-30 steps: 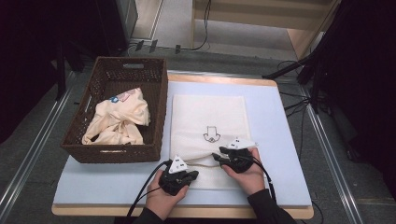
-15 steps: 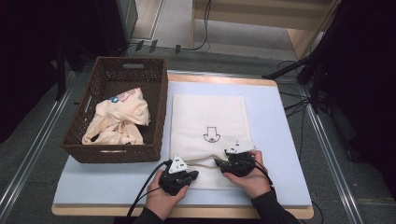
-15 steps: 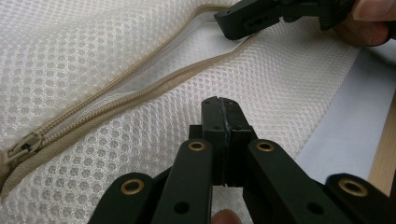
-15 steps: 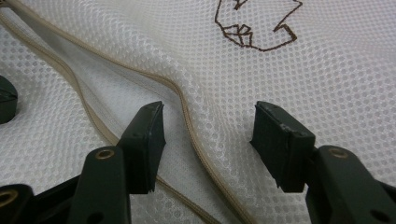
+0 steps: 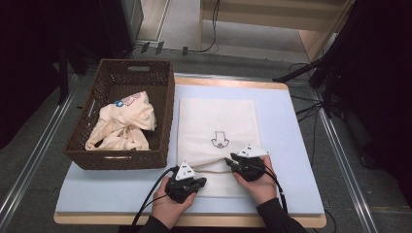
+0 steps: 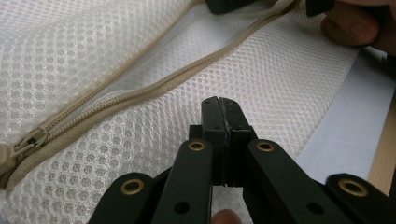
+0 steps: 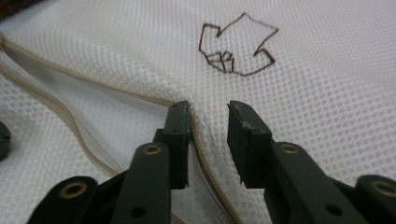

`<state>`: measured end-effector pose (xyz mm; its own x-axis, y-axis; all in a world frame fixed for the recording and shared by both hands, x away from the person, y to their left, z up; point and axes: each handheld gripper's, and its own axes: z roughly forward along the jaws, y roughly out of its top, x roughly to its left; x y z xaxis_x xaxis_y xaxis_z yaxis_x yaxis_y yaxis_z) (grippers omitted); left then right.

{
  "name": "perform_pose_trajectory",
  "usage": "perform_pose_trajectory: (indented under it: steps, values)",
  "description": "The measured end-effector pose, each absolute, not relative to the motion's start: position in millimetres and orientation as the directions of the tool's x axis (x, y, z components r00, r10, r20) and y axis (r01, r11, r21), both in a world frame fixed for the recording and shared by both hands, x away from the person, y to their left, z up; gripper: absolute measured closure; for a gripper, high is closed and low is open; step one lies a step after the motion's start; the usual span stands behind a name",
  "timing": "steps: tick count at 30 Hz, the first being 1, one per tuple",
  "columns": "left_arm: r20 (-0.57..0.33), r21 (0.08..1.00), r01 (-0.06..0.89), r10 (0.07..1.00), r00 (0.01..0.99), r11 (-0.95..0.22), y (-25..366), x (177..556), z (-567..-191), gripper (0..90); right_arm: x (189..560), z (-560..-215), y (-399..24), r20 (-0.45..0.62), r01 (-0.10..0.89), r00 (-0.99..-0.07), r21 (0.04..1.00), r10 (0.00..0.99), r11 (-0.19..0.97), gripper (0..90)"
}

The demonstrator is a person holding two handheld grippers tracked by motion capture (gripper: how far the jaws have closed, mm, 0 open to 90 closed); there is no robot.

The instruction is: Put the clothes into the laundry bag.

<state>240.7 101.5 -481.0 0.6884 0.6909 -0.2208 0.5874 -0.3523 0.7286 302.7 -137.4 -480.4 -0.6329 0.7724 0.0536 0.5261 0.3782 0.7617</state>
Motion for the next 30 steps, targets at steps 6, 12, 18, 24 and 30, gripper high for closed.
perform_pose_trajectory:
  steps: [6, 12, 18, 24, 30]
  values:
    - [-0.227, 0.727, 0.59, 0.688, 0.689, -0.351, 102, 241, -481, 90.0, 300, -482, -136, 0.005, 0.481, -0.695, 0.746, 0.719, 0.46, 51.2]
    - [-0.225, 0.728, 0.589, 0.689, 0.689, -0.351, 102, 241, -481, 90.0, 301, -482, -136, 0.014, 0.512, -0.669, 0.733, 0.743, 0.448, 49.2]
    - [-0.221, 0.73, 0.587, 0.691, 0.688, -0.351, 101, 241, -481, 90.0, 297, -478, -130, -0.022, 0.492, -0.679, 0.728, 0.734, 0.478, 86.3]
    - [-0.218, 0.731, 0.584, 0.69, 0.69, -0.353, 101, 241, -481, 90.0, 296, -463, -137, 0.044, 0.484, -0.652, 0.792, 0.757, 0.371, 88.2]
    - [-0.21, 0.733, 0.581, 0.694, 0.689, -0.355, 100, 240, -481, 90.0, 291, -440, -144, 0.079, 0.422, -0.647, 0.865, 0.759, 0.27, 88.2]
